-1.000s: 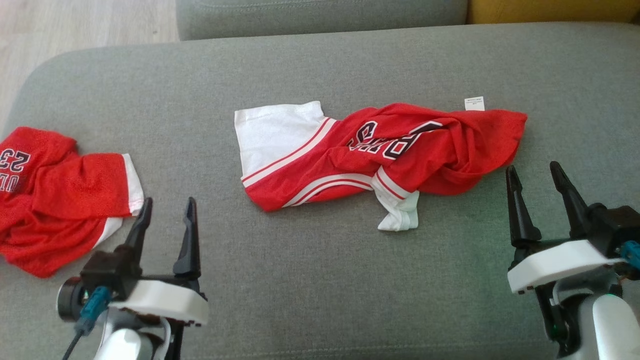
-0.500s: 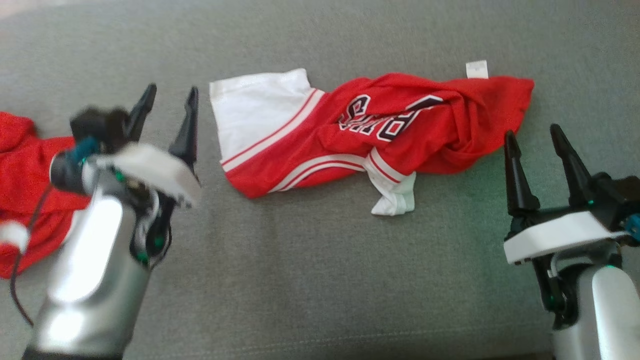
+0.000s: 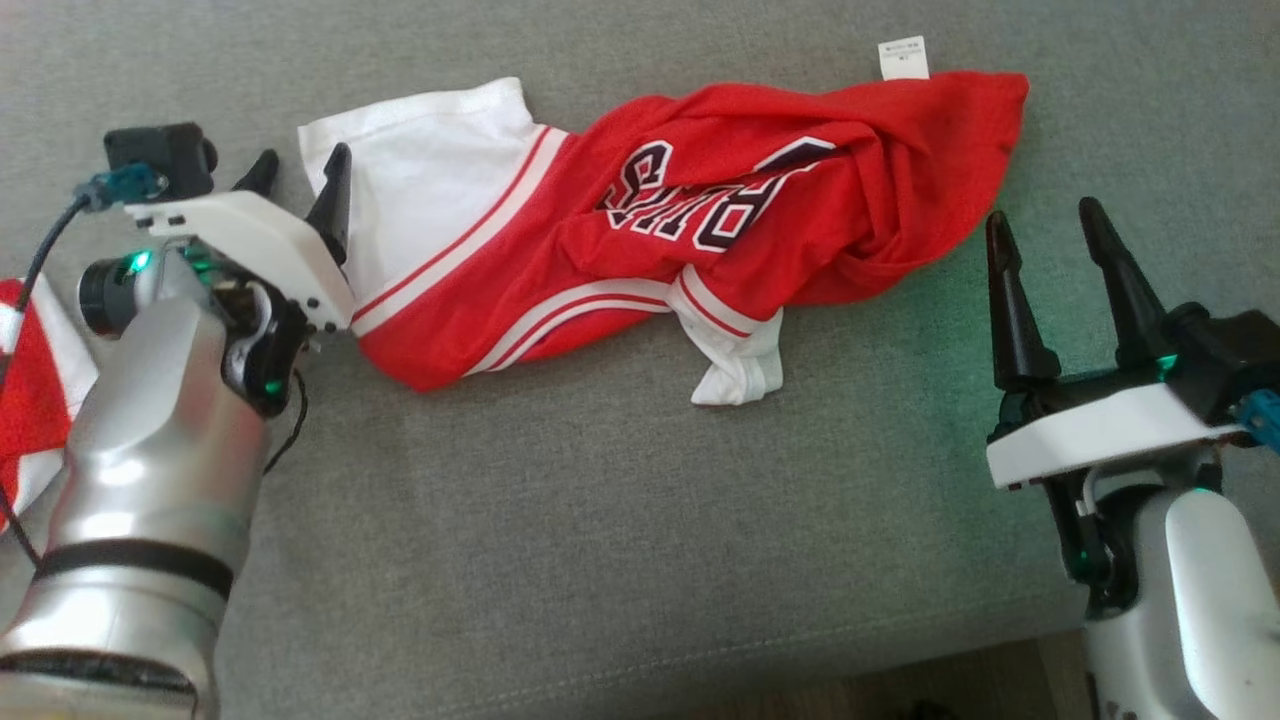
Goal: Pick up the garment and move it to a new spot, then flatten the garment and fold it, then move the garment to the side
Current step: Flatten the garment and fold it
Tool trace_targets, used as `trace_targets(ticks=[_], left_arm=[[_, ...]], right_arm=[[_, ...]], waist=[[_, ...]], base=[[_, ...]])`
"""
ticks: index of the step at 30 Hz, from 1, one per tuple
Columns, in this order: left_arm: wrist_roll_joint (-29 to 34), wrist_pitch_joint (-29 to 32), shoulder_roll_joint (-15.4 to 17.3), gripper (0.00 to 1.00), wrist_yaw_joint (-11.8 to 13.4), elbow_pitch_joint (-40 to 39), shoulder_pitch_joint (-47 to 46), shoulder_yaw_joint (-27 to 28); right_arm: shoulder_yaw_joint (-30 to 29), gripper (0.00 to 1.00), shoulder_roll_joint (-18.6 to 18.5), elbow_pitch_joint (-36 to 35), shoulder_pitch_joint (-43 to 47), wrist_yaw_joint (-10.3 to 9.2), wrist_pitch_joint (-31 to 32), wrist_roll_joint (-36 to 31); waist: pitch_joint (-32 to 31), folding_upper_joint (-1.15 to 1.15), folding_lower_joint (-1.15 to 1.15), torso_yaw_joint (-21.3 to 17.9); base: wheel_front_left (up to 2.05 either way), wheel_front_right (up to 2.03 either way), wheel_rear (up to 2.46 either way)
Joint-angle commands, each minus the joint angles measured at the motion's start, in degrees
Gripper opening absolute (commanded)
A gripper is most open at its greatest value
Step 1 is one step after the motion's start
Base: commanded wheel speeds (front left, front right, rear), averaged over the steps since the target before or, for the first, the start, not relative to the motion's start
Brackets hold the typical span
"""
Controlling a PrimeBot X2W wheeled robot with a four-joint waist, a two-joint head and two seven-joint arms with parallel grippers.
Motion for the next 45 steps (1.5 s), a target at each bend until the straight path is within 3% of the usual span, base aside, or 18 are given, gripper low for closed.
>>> trace_targets(ticks=[1,2,3,4,5,14,24,32,40,41,42,43,45], left_arm=[[-0.34,-0.43,1.67,1.00,-0.25,-0.63,-2.81,1.24],[-0.28,-0.33,1.59,1.00,-0.57,0.64,-3.41,0.75],[-0.27,-0.42,1.53,0.82,-0.81,1.78,-3.98,0.36],[-0.21,-0.64,1.45,0.25,-0.98,2.82,-4.50,0.01],[-0.22,-0.82,1.39,0.00,-1.05,3.93,-4.98,-0.16],[0.61,-6.01,0.59,0.00,-1.32,9.79,-7.81,-1.63],[1.33,-9.57,-2.44,0.00,-1.62,11.63,-10.39,-4.15],[1.58,-11.30,-4.20,0.00,-1.78,11.32,-11.75,-6.06],[1.16,-12.12,-4.58,0.00,-1.82,10.16,-11.78,-6.60],[1.10,-12.18,-4.59,0.00,-1.83,9.89,-11.76,-6.62],[1.02,-12.22,-4.57,0.00,-1.83,9.58,-11.71,-6.61],[1.03,-12.26,-4.45,0.00,-1.83,9.26,-11.64,-6.62],[0.97,-12.32,-4.04,0.00,-1.84,8.30,-11.51,-6.38]], right_arm=[[1.02,1.00,-0.20,-1.63,-1.37,-0.04,-0.57,0.24],[0.98,1.00,-0.20,-1.45,-1.52,-0.04,-0.64,0.23],[0.96,1.00,-0.20,-1.26,-1.68,-0.04,-0.71,0.28],[0.90,1.00,-0.20,-1.10,-1.87,-0.04,-0.75,0.38],[0.82,1.00,-0.20,-0.95,-2.07,-0.04,-0.77,0.46],[-3.49,1.00,-0.20,3.41,-7.10,-0.04,0.37,2.12],[-10.58,1.00,-1.80,21.55,-23.22,-0.04,7.98,0.55],[-10.14,1.00,-4.12,38.29,-31.49,-0.04,13.85,-0.25],[-7.61,1.00,-5.94,46.80,-34.60,-0.04,16.32,1.41],[-7.34,0.45,-6.11,47.67,-34.99,-0.04,16.66,2.01],[-7.06,0.08,-6.28,48.50,-35.27,-0.04,16.99,2.57],[-6.75,0.00,-6.46,49.21,-35.47,-0.04,17.22,3.05],[-6.16,0.00,-6.62,49.69,-35.71,-0.04,16.58,4.36]], waist=[[0.41,0.00,0.00,-0.33],[0.53,0.00,0.00,-0.41],[0.59,0.00,0.00,-0.50],[0.65,0.00,0.00,-0.52],[0.74,0.00,0.00,-0.55],[0.45,0.00,0.00,-0.03],[1.03,0.00,0.00,3.02],[1.80,0.00,0.00,5.10],[2.51,0.00,0.00,6.55],[2.61,0.00,0.00,6.71],[2.66,0.00,0.00,6.85],[2.70,0.00,0.00,6.96],[2.76,0.00,0.00,7.10]], base=[[0.00,0.00,0.00],[0.00,0.00,0.00],[0.00,0.00,0.00],[0.00,0.00,0.00],[0.00,0.00,0.00],[0.00,0.00,0.00],[0.00,0.00,0.00],[0.00,0.00,0.00],[0.00,0.00,0.00],[0.00,0.00,0.00],[0.00,0.00,0.00],[0.00,0.00,0.00],[0.00,0.00,0.00]])
